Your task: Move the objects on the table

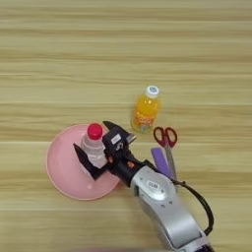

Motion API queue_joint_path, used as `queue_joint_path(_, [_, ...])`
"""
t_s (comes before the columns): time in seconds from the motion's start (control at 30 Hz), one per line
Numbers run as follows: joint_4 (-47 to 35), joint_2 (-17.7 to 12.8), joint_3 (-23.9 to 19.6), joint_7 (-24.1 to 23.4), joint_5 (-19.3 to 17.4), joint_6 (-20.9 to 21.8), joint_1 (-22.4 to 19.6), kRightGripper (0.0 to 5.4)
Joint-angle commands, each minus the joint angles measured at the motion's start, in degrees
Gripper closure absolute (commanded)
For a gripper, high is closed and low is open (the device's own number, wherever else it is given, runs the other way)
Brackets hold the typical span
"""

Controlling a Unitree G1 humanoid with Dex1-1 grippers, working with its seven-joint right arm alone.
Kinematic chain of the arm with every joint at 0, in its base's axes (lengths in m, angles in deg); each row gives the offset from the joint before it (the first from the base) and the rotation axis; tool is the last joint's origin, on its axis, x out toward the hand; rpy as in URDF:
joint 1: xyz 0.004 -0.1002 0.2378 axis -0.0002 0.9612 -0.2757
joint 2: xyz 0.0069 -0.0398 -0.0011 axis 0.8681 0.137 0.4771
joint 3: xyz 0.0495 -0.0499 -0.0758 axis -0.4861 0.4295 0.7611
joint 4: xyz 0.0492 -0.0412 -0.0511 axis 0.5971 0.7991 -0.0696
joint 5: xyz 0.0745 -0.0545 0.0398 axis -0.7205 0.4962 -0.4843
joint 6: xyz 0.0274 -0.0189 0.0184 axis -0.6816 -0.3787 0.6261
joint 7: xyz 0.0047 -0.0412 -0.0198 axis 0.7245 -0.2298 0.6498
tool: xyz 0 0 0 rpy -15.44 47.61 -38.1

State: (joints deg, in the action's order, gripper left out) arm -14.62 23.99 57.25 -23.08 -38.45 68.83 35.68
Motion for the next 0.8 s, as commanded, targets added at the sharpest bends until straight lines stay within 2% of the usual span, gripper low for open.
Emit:
queue_joint_path(0.03, [-3.9,0.6,0.1,0.2,-0.8,2.0,-1.6,0.03])
queue_joint_path(0.43, [-6.9,1.1,-0.4,1.3,-2.9,4.4,-0.9,0.03])
queue_joint_path(0.8, [-8.2,0.9,-1.8,-0.6,-2.3,9.5,-1.3,0.03])
